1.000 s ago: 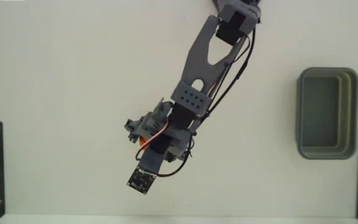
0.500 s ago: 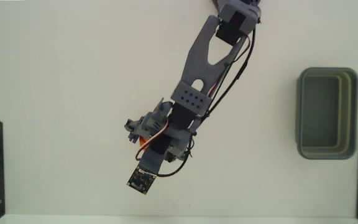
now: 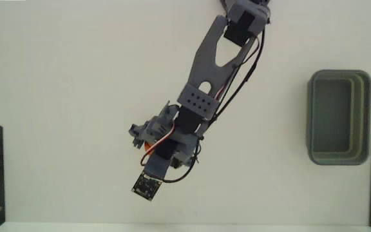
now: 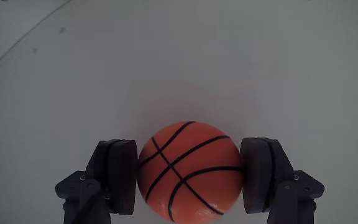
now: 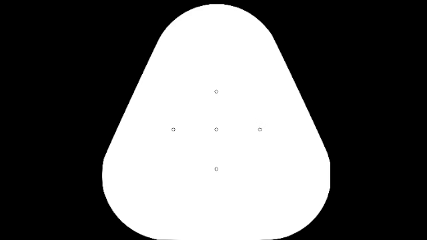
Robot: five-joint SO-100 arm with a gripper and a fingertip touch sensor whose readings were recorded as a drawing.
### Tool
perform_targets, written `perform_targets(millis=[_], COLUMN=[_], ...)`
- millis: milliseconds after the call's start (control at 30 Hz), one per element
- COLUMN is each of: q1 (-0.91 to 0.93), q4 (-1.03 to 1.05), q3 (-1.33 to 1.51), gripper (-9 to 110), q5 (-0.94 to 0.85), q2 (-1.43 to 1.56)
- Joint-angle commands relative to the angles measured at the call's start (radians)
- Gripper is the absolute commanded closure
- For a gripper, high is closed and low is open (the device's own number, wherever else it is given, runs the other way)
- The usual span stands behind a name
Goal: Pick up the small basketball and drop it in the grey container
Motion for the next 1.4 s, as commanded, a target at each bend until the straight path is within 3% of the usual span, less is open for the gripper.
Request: perform_targets(millis=[0,1367], q1=[0.017,0.017], q4=[-0.030,-0.140], q3=[0.010,0.118], gripper=[-9,-9], q5=[0.005,0.005], q2=[0.044,0.043])
